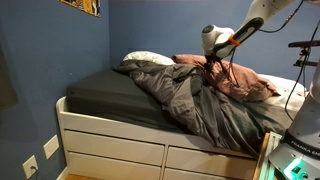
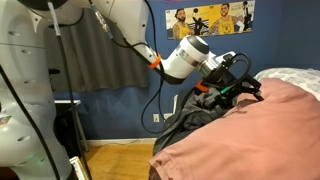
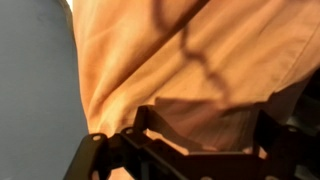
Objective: Move the pillow clockwise once
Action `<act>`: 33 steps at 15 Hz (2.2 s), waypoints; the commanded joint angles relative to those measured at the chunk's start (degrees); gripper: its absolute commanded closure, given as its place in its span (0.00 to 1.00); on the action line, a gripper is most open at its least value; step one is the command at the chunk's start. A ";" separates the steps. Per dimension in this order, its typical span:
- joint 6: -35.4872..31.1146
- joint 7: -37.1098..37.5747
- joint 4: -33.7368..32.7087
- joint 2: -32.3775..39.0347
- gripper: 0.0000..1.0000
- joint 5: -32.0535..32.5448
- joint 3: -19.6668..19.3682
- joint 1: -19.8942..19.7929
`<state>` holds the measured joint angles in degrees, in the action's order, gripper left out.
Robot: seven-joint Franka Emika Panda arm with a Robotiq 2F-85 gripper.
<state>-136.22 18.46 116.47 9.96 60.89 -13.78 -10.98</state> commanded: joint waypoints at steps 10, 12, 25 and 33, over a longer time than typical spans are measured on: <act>3.37 3.02 -1.26 2.04 0.75 0.43 -0.32 -0.53; 3.29 3.33 -1.37 1.43 0.88 -0.14 -0.30 -0.65; 3.17 11.41 -8.11 -10.67 0.97 3.67 -1.96 -2.32; 3.06 19.61 -14.47 -10.59 0.97 15.44 -1.38 -2.84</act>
<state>-133.67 35.38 106.71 -0.12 69.76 -15.64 -13.47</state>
